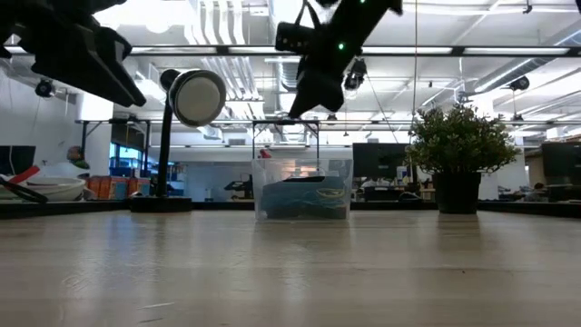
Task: Pick and place rubber bands into bin
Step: Put red rubberband into the transparent bin, then return to Home Position
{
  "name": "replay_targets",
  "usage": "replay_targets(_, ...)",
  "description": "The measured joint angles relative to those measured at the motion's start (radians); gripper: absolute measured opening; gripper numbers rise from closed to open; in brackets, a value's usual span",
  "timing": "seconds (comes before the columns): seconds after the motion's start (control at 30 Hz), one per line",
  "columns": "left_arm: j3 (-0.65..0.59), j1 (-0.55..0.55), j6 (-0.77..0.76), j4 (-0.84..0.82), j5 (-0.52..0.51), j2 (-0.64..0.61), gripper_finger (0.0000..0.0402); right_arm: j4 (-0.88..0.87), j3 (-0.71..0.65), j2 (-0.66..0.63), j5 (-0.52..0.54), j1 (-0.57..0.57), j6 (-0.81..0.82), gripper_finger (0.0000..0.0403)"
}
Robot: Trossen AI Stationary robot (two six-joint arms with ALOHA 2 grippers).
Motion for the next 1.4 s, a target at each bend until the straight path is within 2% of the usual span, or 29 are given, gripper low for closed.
replay_targets(0.4,-0.022,0.000,0.001,0.020,-0.003,-0.017,0.0148,0.053,-0.057,0.000,-0.371,-0.190,0.028,0.0009)
replay_targets(0.53,-0.022,0.000,0.001,0.029,-0.003,-0.017,0.0148,0.108,-0.109,0.000,-0.452,-0.220,0.033,0.0009)
replay_targets(0.83,-0.015,0.000,0.002,0.052,-0.004,-0.017,0.0148,0.166,-0.147,0.000,-0.547,-0.239,0.018,0.0017)
replay_targets(0.9,-0.017,0.000,0.003,0.074,-0.004,-0.017,0.0148,0.172,-0.147,0.000,-0.578,-0.239,0.009,0.0032)
replay_targets(1.1,-0.017,0.000,0.003,0.163,-0.004,-0.017,0.0148,0.173,-0.130,0.000,-0.577,-0.240,0.010,0.0096)
replay_targets(1.23,-0.017,0.000,0.012,0.256,-0.003,-0.017,0.0148,0.172,-0.120,-0.004,-0.577,-0.239,0.033,0.0125)
replay_targets(1.4,-0.025,0.000,0.279,0.485,-0.003,-0.011,0.0148,0.159,-0.120,-0.033,-0.584,-0.233,0.004,0.0139)
